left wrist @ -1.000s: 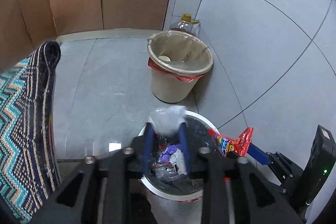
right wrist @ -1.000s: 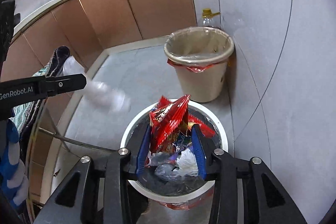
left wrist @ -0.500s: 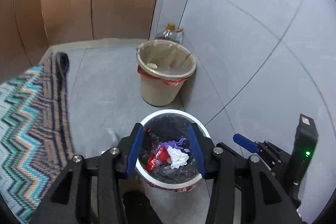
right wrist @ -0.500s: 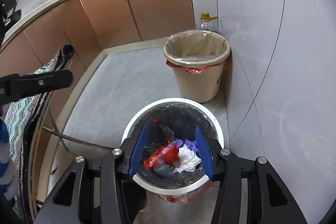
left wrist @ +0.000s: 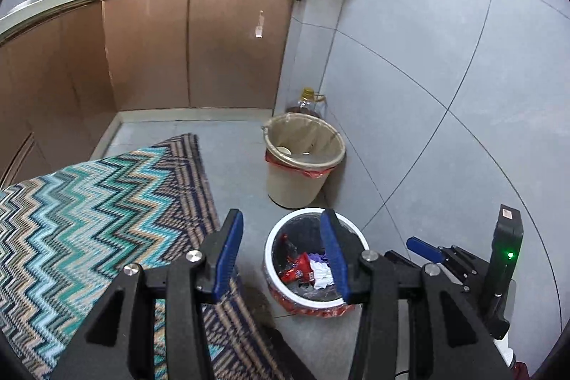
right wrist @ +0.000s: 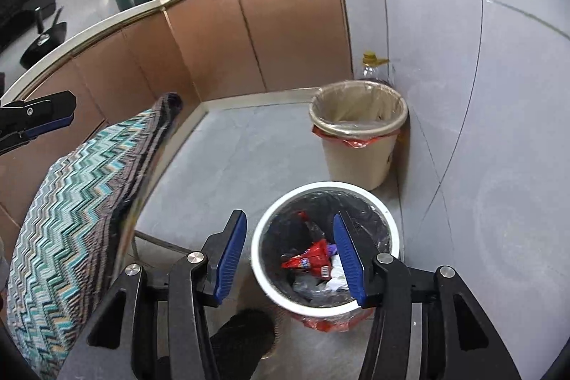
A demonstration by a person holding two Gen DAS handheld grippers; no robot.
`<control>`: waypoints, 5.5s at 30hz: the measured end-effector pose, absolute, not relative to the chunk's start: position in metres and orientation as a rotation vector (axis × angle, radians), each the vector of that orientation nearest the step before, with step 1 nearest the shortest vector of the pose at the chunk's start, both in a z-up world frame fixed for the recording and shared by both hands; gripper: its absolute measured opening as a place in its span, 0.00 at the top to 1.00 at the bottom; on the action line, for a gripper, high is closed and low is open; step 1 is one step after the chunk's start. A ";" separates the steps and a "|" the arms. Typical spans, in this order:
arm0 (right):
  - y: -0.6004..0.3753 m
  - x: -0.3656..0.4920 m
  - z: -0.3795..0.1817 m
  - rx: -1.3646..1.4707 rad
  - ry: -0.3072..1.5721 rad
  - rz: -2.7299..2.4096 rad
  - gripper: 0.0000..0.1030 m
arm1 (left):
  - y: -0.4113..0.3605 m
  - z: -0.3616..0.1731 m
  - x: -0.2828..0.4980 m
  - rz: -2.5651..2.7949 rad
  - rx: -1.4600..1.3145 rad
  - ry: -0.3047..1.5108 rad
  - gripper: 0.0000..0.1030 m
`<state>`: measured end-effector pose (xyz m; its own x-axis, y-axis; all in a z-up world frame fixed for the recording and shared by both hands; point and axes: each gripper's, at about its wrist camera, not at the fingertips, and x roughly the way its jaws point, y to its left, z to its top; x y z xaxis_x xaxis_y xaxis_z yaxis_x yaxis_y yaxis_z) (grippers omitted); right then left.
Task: Collect trash
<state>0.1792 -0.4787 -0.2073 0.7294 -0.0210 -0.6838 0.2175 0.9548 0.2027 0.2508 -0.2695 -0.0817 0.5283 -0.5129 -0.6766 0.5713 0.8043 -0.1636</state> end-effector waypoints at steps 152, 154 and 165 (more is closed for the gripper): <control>-0.443 0.181 -0.205 0.156 0.805 -0.165 0.40 | -0.090 -0.172 0.245 -0.090 0.072 0.732 0.51; -0.424 0.166 -0.180 0.114 0.764 -0.149 0.40 | -0.079 -0.152 0.228 -0.091 0.057 0.689 0.51; -0.328 0.081 -0.061 0.046 0.530 -0.141 0.19 | -0.027 -0.048 0.116 -0.061 0.075 0.419 0.30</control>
